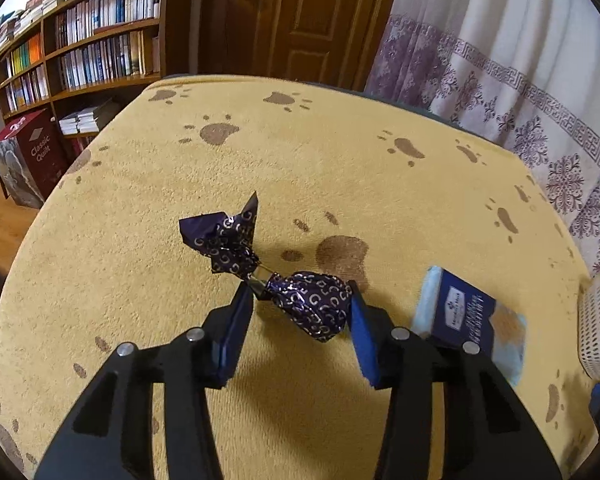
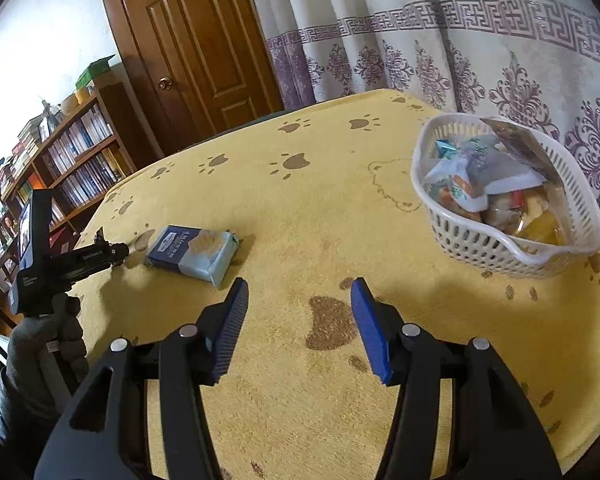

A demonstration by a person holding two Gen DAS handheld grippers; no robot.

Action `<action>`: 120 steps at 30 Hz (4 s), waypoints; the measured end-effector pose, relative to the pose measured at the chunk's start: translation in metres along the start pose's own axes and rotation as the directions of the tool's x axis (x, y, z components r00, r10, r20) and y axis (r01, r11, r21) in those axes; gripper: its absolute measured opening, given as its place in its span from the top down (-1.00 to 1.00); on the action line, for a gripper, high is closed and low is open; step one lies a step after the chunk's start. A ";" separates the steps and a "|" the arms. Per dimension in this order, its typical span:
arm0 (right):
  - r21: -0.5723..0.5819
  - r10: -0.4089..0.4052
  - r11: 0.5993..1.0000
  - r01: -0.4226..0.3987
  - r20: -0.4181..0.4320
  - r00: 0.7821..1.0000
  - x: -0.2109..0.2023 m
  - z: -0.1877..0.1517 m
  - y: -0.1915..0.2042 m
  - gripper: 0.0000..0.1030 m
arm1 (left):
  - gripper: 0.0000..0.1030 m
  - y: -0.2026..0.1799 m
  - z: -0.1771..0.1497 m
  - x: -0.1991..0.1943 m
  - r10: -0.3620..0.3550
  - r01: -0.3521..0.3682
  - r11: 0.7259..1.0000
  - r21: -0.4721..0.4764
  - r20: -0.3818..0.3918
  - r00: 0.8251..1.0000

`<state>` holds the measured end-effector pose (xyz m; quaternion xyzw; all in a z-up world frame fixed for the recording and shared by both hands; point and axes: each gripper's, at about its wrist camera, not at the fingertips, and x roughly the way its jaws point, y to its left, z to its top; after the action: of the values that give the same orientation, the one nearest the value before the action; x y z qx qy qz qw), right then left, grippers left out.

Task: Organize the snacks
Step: 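Grasp the purple-wrapped candy with the left gripper while the right gripper grasps the blue cracker pack, then carry the blue cracker pack into the white basket and open the right gripper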

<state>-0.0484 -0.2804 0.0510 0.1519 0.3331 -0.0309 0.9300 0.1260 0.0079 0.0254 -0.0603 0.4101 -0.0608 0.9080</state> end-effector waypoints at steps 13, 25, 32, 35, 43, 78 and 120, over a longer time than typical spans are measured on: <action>-0.115 0.143 0.980 -0.160 -0.144 0.979 0.076 0.041 0.051 -0.07 | 0.08 -0.016 -0.010 -0.041 -0.035 0.024 0.997 0.076 0.141 0.989; -0.176 0.194 0.952 -0.249 -0.281 0.940 0.163 0.067 0.088 -0.07 | 0.08 -0.009 -0.013 -0.040 -0.054 0.046 0.997 0.062 0.135 0.989; -0.207 0.223 0.933 -0.295 -0.313 0.923 0.140 0.041 0.092 -0.15 | 0.08 -0.008 -0.014 -0.040 -0.053 0.047 0.998 0.045 0.132 0.990; -0.231 0.225 0.924 -0.306 -0.319 0.921 0.128 0.028 0.098 -0.16 | 0.08 -0.008 -0.014 -0.041 -0.056 0.050 0.998 0.045 0.135 0.989; -0.400 0.086 0.896 -0.192 -0.268 0.959 0.139 0.019 0.135 -0.16 | 0.08 -0.007 -0.016 -0.039 -0.057 0.053 0.998 0.038 0.120 0.991; -0.123 -0.098 0.987 0.101 0.029 0.995 0.001 0.068 0.001 0.00 | 0.08 -0.044 -0.034 -0.044 -0.130 0.114 0.983 0.141 0.109 0.986; 0.257 -0.227 0.944 0.206 0.058 0.972 -0.029 0.096 -0.176 -0.03 | 0.08 -0.112 -0.046 -0.071 -0.221 0.181 0.933 0.310 0.096 0.971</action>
<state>-0.0401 -0.4783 0.0929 0.2284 0.3006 -0.1811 0.9081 0.0377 -0.0934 0.0656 0.0322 0.3284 -0.2108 0.9201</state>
